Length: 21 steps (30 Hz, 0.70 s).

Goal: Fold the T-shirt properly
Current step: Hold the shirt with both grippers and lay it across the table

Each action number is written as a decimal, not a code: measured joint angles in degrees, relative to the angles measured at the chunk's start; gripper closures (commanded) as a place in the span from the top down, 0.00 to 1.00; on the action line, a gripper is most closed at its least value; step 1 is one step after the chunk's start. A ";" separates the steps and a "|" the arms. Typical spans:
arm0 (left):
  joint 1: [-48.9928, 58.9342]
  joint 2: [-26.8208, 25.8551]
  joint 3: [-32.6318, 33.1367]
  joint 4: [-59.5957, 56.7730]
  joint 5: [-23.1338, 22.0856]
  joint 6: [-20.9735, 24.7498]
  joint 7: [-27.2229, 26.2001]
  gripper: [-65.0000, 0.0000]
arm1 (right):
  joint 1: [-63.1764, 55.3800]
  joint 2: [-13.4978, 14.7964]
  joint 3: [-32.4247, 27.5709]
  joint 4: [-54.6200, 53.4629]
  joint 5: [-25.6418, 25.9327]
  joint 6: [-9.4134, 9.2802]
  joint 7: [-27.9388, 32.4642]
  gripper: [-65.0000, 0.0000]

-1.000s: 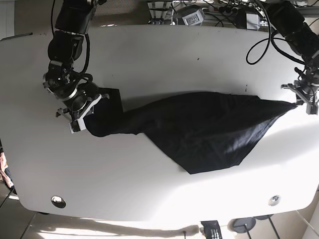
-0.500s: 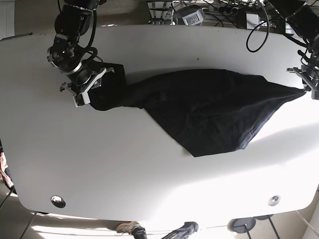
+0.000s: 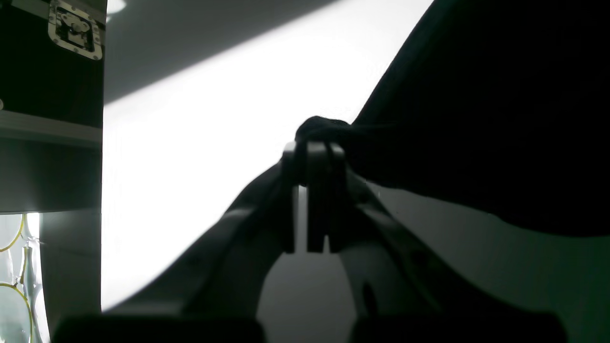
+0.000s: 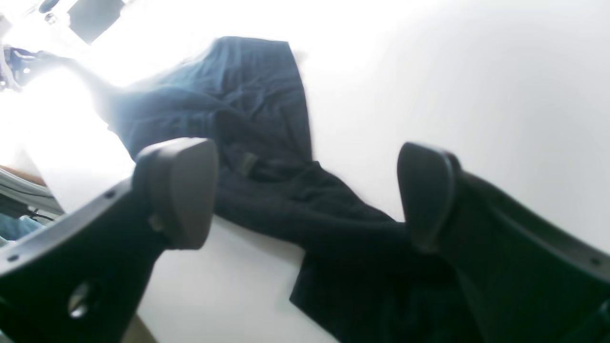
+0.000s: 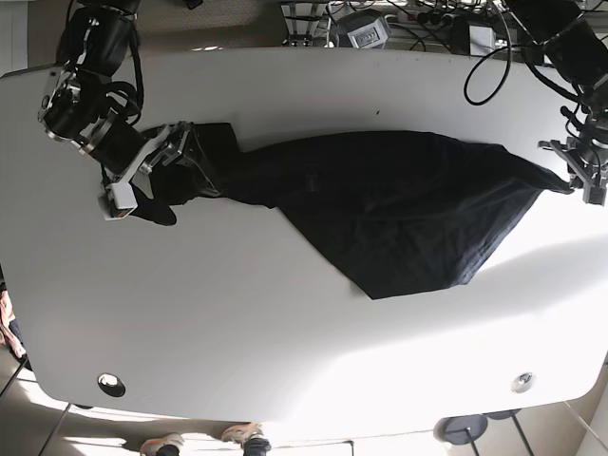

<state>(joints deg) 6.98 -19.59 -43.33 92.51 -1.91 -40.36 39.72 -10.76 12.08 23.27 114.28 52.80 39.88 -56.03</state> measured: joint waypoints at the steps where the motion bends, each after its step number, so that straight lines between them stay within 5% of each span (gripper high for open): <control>1: -0.02 0.00 1.09 0.00 0.02 0.02 0.11 0.00 | 0.66 0.02 -0.13 -0.02 -0.66 0.00 0.24 0.88; 5: -0.17 0.00 2.51 0.00 -0.20 0.00 -0.26 0.00 | 7.45 -0.02 -6.08 -8.15 -10.67 -0.22 -2.64 0.88; 10: -1.92 -0.09 4.28 -0.02 -0.61 0.00 -0.35 0.00 | 18.34 -0.17 -14.56 -22.73 -13.68 -0.20 -4.63 0.87; 21: -1.46 0.07 4.39 -0.04 -0.22 0.00 -0.13 0.00 | 20.20 3.10 -11.02 -35.93 -14.10 -0.44 -3.98 0.87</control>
<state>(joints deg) 5.52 -19.53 -38.94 92.47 -2.13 -40.36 39.59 9.43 15.18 12.25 78.35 38.70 39.44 -60.01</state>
